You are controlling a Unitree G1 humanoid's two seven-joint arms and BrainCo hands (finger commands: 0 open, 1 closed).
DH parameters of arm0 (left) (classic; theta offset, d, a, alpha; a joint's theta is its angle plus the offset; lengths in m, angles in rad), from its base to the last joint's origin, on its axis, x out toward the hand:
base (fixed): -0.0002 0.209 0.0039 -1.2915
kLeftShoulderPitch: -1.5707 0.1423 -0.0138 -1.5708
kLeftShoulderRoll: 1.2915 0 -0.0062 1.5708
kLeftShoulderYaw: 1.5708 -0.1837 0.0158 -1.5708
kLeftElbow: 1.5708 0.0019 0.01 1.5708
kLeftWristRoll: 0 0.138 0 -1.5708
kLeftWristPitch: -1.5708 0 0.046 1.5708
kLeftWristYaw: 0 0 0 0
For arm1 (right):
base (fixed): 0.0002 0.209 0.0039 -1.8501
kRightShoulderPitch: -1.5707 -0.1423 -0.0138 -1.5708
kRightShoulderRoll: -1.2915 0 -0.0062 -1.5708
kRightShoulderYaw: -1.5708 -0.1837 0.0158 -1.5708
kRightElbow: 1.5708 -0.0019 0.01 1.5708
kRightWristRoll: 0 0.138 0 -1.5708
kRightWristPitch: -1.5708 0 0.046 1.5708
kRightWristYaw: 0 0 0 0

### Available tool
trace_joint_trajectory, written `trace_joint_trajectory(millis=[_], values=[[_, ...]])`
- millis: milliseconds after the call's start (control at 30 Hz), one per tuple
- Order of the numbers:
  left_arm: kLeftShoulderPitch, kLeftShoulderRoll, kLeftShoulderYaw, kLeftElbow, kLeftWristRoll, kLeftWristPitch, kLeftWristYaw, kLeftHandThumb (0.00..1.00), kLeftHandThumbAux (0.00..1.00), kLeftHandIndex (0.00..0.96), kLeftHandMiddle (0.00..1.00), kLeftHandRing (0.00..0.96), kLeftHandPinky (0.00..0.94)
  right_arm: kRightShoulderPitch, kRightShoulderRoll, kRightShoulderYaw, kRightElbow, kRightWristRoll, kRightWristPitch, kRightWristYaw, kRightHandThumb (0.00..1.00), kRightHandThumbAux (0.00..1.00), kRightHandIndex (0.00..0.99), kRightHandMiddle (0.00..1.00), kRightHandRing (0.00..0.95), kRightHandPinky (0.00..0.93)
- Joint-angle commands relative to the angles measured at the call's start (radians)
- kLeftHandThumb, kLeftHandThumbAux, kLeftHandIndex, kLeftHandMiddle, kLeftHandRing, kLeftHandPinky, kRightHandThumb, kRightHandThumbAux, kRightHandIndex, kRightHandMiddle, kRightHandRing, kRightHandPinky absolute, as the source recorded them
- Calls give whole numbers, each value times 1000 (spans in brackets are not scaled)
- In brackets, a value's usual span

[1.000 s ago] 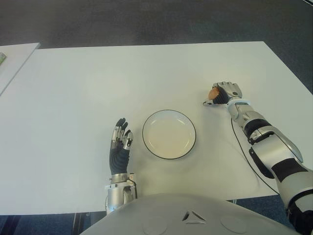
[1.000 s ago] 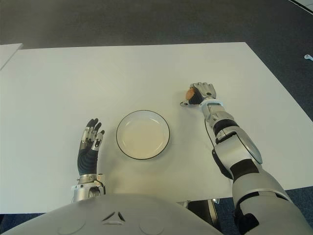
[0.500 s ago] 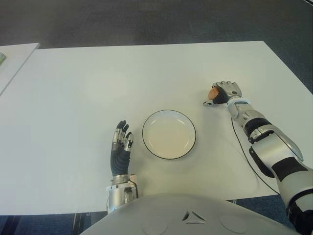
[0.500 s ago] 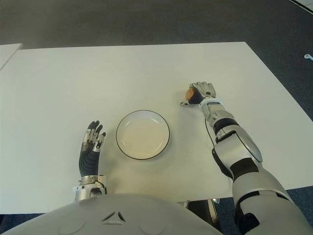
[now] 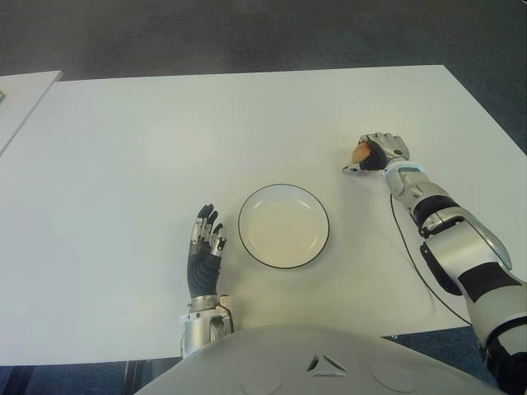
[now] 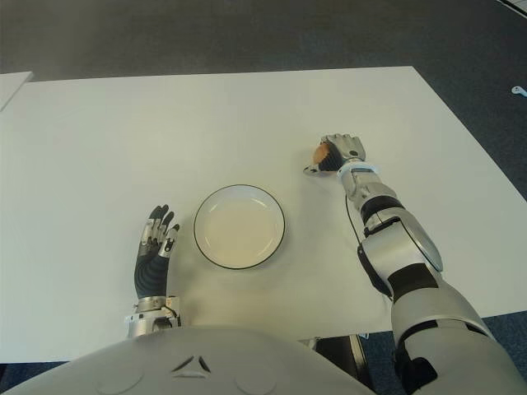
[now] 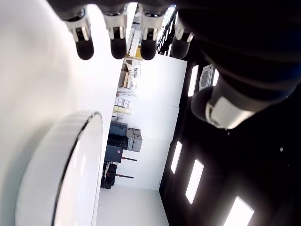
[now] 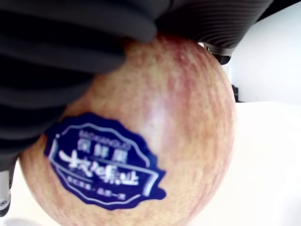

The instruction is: Put the apples into the plate.

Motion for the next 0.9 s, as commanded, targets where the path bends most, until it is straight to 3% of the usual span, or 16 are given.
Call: trace_joint_trajectory(millis=[33, 267, 367, 600, 900], values=[[-7, -34, 12, 15, 2, 3, -1, 138, 586, 0, 0, 0, 0, 22, -4, -32, -103, 30, -76, -2, 851, 675, 407, 530, 800, 779], [-11, -29, 26, 28, -29, 7, -19, 134, 579, 0, 0, 0, 0, 108, -37, -17, -298, -14, -200, -39, 853, 675, 407, 525, 804, 781], [-12, -32, 28, 28, -31, 7, -23, 135, 579, 0, 0, 0, 0, 148, -49, -25, -391, -20, -214, -23, 853, 676, 406, 523, 804, 781], [-17, -39, 31, 34, -59, 15, -32, 134, 590, 0, 0, 0, 0, 236, -98, -19, -633, -59, -290, 54, 853, 676, 404, 520, 807, 787], [-23, -43, 39, 50, -68, 6, -36, 137, 617, 0, 0, 0, 0, 324, -116, -21, -841, -78, -340, 149, 851, 678, 399, 521, 818, 809]])
